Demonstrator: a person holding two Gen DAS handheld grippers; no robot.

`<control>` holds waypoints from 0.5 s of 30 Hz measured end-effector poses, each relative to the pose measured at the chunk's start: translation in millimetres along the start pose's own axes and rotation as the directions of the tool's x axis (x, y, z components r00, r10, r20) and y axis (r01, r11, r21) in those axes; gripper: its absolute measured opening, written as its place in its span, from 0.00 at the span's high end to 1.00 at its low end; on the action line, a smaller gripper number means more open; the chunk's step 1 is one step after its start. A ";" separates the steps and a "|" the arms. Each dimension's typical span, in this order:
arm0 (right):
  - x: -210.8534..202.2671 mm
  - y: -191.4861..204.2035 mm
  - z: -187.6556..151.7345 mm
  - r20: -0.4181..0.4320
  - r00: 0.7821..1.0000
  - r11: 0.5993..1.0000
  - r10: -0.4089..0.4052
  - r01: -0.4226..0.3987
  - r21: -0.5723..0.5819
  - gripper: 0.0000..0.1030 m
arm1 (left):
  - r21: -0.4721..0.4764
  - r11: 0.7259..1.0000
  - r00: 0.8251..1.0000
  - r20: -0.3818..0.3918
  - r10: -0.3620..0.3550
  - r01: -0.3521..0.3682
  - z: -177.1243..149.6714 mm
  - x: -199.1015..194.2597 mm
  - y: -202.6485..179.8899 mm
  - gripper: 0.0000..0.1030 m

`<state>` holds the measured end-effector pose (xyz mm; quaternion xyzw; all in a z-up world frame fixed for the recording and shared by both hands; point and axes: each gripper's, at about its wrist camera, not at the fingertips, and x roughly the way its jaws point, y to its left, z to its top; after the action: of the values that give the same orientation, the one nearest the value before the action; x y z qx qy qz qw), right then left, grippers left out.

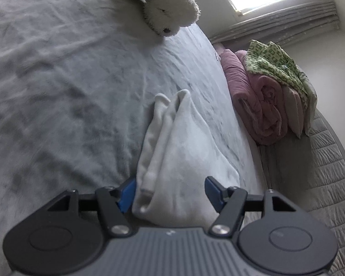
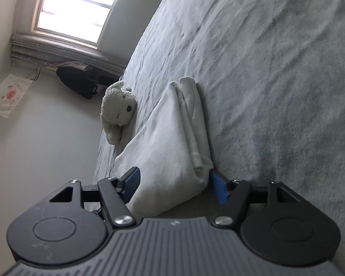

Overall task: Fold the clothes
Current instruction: 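Roll both grippers and move them along the folded shirt side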

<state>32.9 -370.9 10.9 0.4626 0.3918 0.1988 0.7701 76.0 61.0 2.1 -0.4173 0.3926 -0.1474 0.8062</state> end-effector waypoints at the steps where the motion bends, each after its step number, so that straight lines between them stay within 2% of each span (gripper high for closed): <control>1: 0.8 -0.2 1.5 -0.001 1.000 1.000 0.001 -0.001 -0.001 0.32 | 0.006 1.000 1.000 -0.002 -0.003 0.003 0.7 1.0 -0.1 0.34; 9: 12.3 3.6 16.0 -0.002 1.000 0.997 -0.007 0.007 -0.071 0.32 | 0.066 0.998 1.000 -0.019 -0.023 0.024 6.4 12.2 -5.3 0.30; 15: 18.0 1.5 23.3 -0.026 1.000 0.996 0.006 -0.008 -0.089 0.32 | 0.069 0.997 0.999 -0.033 -0.031 0.033 11.0 15.9 -5.8 0.29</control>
<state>62.4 -371.1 10.8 0.4264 0.3908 0.2248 0.7842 95.2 54.5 2.3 -0.3928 0.3934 -0.1806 0.8114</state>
